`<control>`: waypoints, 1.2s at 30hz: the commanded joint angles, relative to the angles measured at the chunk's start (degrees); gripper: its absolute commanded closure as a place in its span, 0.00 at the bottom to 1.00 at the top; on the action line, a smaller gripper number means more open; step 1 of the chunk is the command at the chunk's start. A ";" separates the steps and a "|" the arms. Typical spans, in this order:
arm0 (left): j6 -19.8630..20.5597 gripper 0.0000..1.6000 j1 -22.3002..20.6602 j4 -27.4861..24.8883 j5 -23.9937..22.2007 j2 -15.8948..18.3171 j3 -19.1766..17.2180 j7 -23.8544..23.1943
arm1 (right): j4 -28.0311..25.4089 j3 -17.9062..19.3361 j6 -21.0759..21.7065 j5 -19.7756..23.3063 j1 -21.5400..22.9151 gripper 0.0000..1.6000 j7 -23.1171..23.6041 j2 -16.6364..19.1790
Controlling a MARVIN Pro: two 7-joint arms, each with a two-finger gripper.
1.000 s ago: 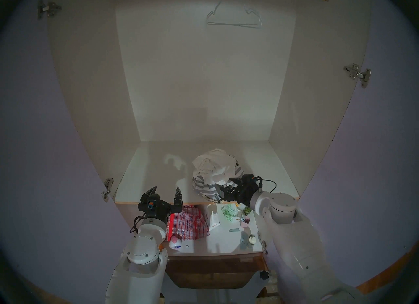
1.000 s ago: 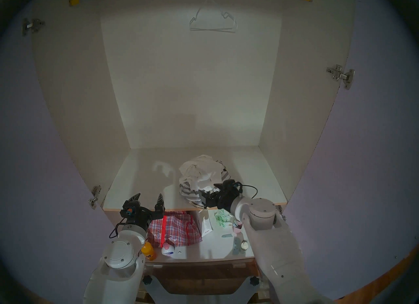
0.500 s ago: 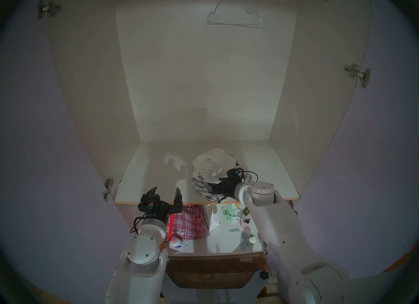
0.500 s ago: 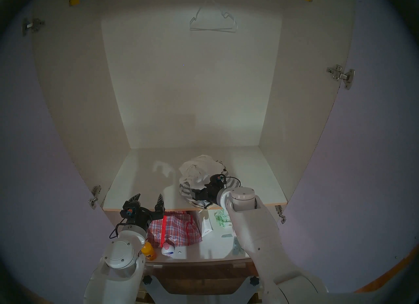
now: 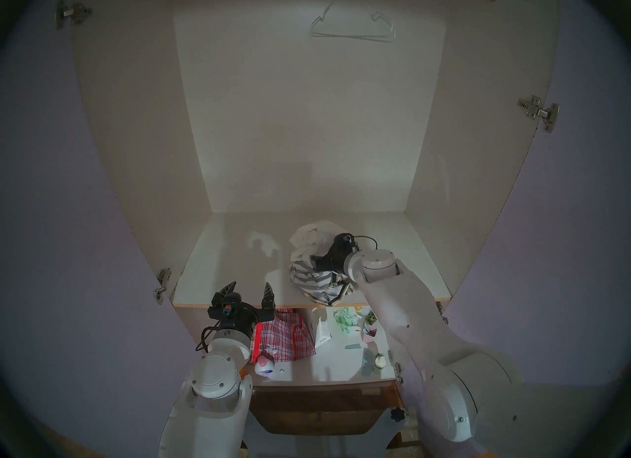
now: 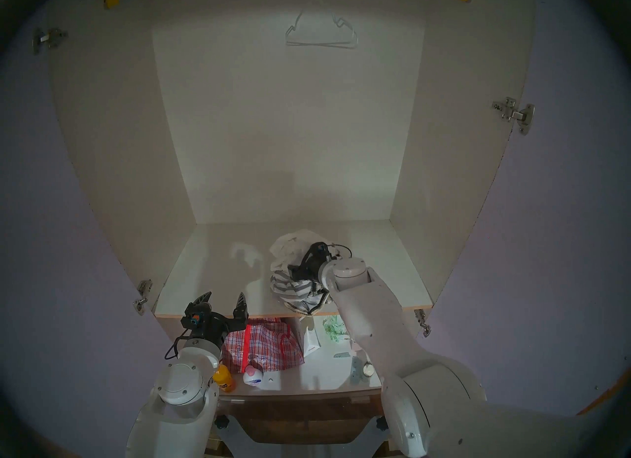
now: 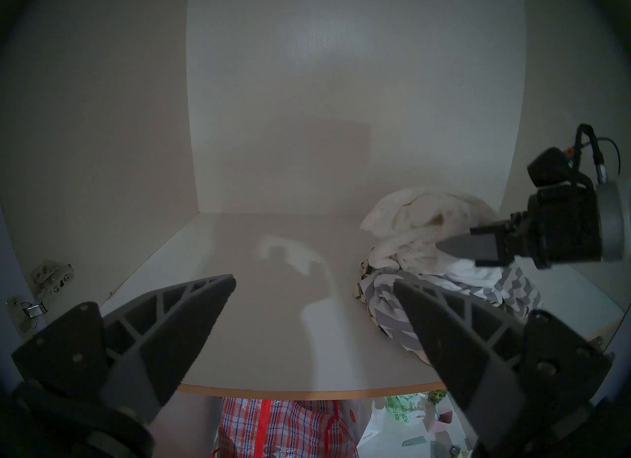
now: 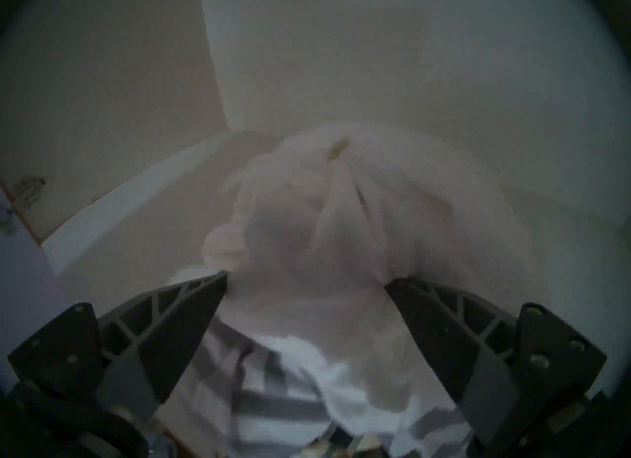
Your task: Sort tops into two piles: light colors and dark colors
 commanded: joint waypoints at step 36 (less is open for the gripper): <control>-0.37 0.00 -0.53 -1.41 -0.06 0.03 0.21 -0.12 | -4.05 2.31 -27.61 -0.69 3.21 1.00 -11.31 0.18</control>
